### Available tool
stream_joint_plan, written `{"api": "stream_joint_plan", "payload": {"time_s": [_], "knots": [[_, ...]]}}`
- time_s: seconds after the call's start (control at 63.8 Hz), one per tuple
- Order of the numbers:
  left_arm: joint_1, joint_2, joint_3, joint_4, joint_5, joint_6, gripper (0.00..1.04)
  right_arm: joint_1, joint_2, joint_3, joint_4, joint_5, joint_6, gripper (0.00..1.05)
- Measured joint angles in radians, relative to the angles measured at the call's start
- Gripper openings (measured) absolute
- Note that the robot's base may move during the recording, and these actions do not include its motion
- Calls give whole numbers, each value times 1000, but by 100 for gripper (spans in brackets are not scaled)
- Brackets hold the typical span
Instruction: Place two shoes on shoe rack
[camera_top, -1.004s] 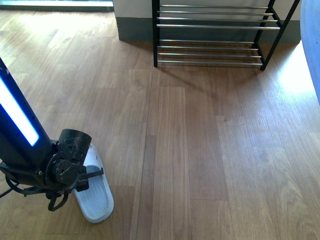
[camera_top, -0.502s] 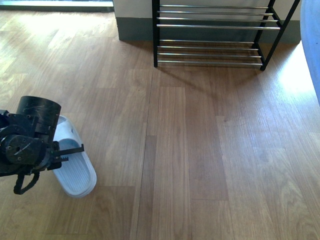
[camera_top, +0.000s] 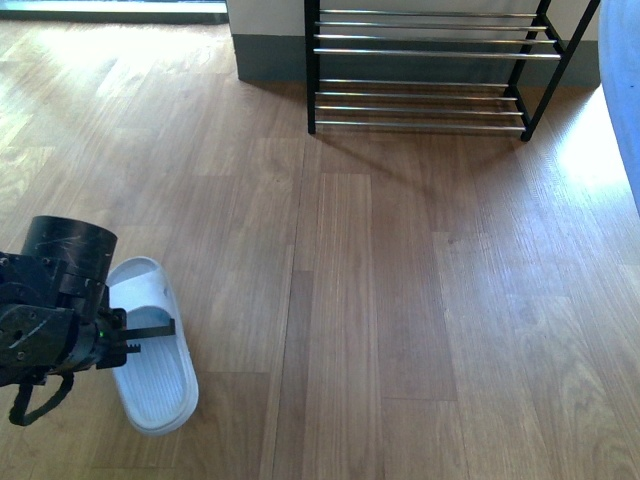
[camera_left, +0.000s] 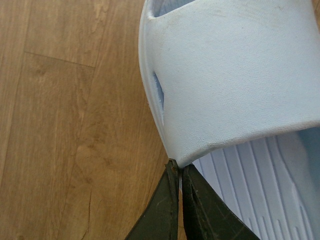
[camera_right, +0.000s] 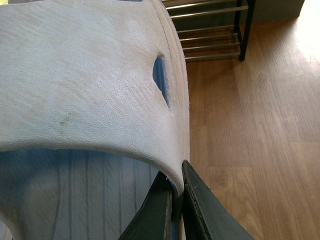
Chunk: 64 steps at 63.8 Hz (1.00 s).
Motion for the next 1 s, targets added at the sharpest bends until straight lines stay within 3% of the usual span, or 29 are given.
{"api": "stream_joint_plan", "payload": {"time_s": [0.831, 1.004], "knots": [[-69, 283, 259, -103, 38, 9, 2, 0, 0, 0, 0, 0, 0, 2], [-64, 305, 270, -103, 38, 16, 21, 0, 0, 0, 0, 0, 0, 2]]}}
